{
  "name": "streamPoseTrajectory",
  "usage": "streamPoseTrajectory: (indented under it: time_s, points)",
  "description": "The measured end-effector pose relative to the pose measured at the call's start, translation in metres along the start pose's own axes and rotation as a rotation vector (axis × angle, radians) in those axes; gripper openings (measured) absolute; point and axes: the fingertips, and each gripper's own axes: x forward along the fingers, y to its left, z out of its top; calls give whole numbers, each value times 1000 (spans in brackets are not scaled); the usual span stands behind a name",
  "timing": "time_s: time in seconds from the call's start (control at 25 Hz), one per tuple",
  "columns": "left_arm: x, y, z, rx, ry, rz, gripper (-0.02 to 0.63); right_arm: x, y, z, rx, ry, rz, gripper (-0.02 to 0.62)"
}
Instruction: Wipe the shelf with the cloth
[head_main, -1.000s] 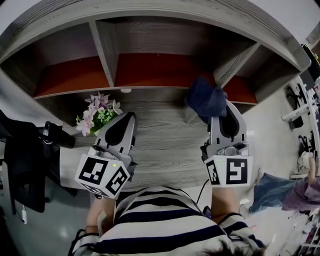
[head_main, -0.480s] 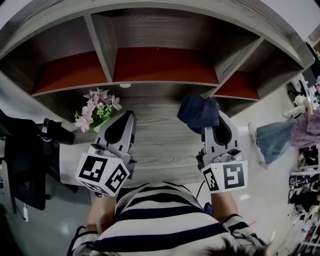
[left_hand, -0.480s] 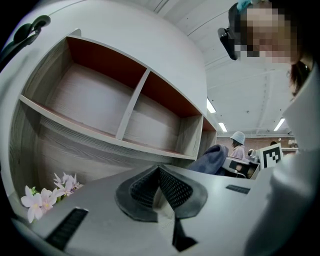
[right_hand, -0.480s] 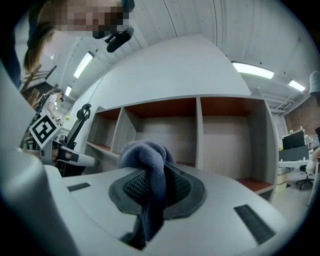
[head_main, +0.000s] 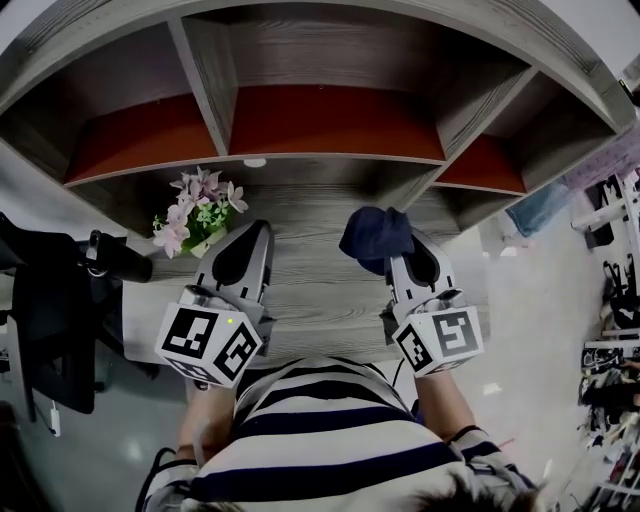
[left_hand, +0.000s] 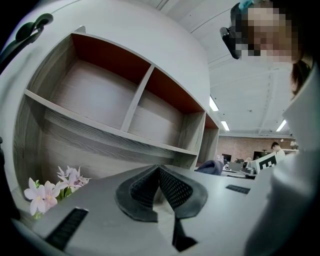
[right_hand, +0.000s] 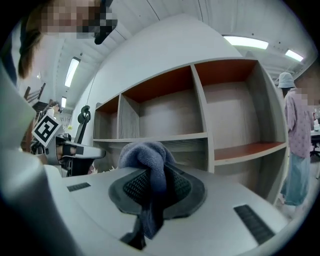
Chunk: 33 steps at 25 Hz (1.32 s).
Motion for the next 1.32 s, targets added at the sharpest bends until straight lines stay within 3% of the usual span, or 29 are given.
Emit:
streamPoseTrajectory:
  time_s: [0.44,1.32]
  points:
    - [-7,12,-9,-10,21,43,17,2,0,-11,21,38,-8,57]
    - [-9,10,-10,-27,11,41,17,3,1,-10,23,31,9,57]
